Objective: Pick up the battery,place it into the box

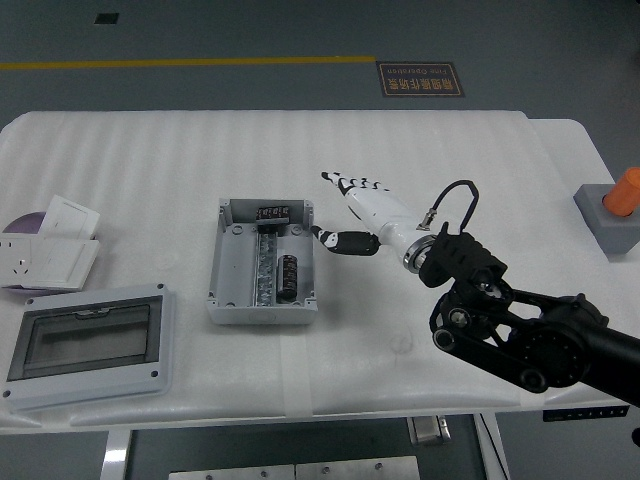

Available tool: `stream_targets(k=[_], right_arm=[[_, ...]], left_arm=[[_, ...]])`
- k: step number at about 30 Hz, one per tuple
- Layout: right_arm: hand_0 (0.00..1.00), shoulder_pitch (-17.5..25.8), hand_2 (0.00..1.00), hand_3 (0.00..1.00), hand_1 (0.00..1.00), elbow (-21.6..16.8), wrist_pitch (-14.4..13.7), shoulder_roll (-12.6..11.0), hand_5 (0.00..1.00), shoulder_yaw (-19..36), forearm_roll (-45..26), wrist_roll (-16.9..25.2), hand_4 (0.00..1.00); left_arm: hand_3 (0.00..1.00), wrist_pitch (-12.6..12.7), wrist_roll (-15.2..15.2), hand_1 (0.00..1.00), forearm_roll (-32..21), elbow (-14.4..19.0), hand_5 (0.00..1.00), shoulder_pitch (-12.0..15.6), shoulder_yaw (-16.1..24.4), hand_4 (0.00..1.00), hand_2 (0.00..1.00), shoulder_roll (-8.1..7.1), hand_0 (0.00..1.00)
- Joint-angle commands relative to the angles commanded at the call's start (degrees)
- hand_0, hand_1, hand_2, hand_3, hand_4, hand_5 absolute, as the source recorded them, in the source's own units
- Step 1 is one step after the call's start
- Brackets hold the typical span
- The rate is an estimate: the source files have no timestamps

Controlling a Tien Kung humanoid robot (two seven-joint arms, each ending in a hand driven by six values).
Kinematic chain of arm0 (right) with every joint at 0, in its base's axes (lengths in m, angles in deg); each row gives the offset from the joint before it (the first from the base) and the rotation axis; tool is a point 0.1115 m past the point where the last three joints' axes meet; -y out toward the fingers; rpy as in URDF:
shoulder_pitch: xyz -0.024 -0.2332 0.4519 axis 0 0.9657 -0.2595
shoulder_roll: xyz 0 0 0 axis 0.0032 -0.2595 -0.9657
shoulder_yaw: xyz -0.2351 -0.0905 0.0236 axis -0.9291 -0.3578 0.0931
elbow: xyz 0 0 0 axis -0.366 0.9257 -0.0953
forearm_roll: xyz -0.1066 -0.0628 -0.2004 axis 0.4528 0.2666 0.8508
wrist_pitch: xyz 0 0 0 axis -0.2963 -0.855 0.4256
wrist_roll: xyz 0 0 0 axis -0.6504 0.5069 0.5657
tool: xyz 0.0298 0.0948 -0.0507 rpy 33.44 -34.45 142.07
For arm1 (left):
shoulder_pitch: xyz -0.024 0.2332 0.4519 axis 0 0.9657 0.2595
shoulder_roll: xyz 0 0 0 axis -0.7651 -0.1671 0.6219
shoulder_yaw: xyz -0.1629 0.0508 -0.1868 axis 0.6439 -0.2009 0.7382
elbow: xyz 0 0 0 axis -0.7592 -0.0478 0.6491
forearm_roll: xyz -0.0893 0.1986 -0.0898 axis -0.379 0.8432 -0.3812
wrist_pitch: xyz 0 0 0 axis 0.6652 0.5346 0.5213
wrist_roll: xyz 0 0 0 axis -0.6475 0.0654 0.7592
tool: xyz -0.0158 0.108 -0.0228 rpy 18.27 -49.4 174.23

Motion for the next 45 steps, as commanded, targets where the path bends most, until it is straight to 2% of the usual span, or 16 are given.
stream_targets(k=[3, 4, 9, 10, 15, 16, 18, 21, 22, 27, 28, 39, 40, 45], right_arm=[[0.998, 3.62, 0.993, 0.998, 0.954, 1.64, -2.74, -0.66, 0.501, 4.36, -3.09, 3.18, 0.675], [0.996, 4.87, 0.942, 0.998, 0.892, 1.76, -3.65, -0.72, 0.497, 5.89, -4.45, 4.49, 0.665], [0.996, 11.36, 0.942, 0.998, 0.892, -0.41, -8.55, -0.48, 0.497, 13.8, -8.08, 11.23, 0.665], [0.928, 12.76, 0.888, 0.973, 0.859, -1.05, -9.31, -0.55, 0.489, 15.46, -8.33, 12.67, 0.658], [0.928, 19.16, 0.888, 0.973, 0.859, -3.13, -11.98, -1.6, 0.489, 22.19, -13.18, 20.1, 0.658], [0.869, 20.09, 0.845, 0.902, 0.819, -3.28, -12.21, -1.7, 0.481, 23.07, -14.1, 21.27, 0.649], [0.869, 22.43, 0.845, 0.902, 0.819, -3.63, -12.66, -1.83, 0.481, 25.17, -16.42, 24.42, 0.649], [0.869, 25.81, 0.845, 0.902, 0.819, -4.13, -12.6, -1.69, 0.481, 27.62, -19.59, 28.92, 0.649], [0.778, 26.64, 0.839, 0.866, 0.789, -4.23, -12.39, -1.57, 0.466, 28.29, -20.28, 30.32, 0.647], [0.778, 28.81, 0.839, 0.866, 0.789, -4.09, -11.31, -0.83, 0.466, 31.12, -23.73, 35.95, 0.647], [0.721, 29.08, 0.815, 0.83, 0.747, -3.98, -11.06, -0.68, 0.46, 31.73, -24.62, 36.77, 0.653], [0.699, 30.34, 0.806, 0.821, 0.735, 0.04, -6.65, 0.2, 0.458, 36.82, -38.03, 44.07, 0.656], [0.686, 30.32, 0.799, 0.83, 0.713, 0.63, -6.33, 0.25, 0.612, 37.01, -39.57, 44.87, 0.829], [0.686, 30.35, 0.799, 0.83, 0.713, 3.42, -4.46, 0.58, 0.612, 37.51, -47.36, 47.78, 0.829]], left_arm=[[0.538, -0.08, 0.11, 0.663, 0.01, -0.06, 0.381, 0.26, 0.13, 0.655, 0.569, 0.1, 0.622], [0.536, -0.1, 0.12, 0.663, 0.0, -0.08, 0.36, 0.32, 0.17, 0.643, 0.567, 0.12, 0.622], [0.536, -0.17, 0.05, 0.663, -0.4, -0.09, 0.36, 0.54, 0.02, 0.643, 0.567, 0.46, 0.622], [0.537, -0.19, 0.06, 0.663, -0.45, -0.09, 0.353, 0.59, 0.02, 0.64, 0.567, 0.55, 0.622], [0.537, -0.19, -0.06, 0.663, -0.95, -0.16, 0.353, 1.02, 0.0, 0.64, 0.567, 0.73, 0.622], [0.538, -0.19, -0.06, 0.664, -1.02, -0.18, 0.352, 1.1, 0.0, 0.639, 0.568, 0.72, 0.622], [0.538, -0.18, -0.05, 0.664, -1.15, -0.22, 0.352, 1.27, 0.0, 0.639, 0.568, 0.71, 0.622], [0.538, -0.19, 0.0, 0.664, -1.29, -0.27, 0.352, 1.43, 0.0, 0.639, 0.568, 0.82, 0.622], [0.541, -0.19, 0.0, 0.664, -1.3, -0.27, 0.368, 1.45, 0.0, 0.644, 0.571, 0.88, 0.624], [0.541, -0.19, -0.03, 0.664, -0.95, -0.22, 0.368, 1.4, 0.09, 0.644, 0.571, 1.08, 0.624], [0.543, -0.18, -0.04, 0.665, -0.78, -0.19, 0.371, 1.4, 0.26, 0.644, 0.574, 1.04, 0.623], [0.543, -0.48, -0.33, 0.665, -1.46, -0.41, 0.373, 2.7, 0.26, 0.643, 0.574, 0.16, 0.624], [0.542, -0.66, -0.5, 0.665, -1.76, -0.49, 0.382, 2.77, 0.17, 0.649, 0.574, 0.19, 0.624], [0.542, -1.17, -0.76, 0.665, -2.05, -0.6, 0.382, 2.68, 0.38, 0.649, 0.574, 0.42, 0.624]])
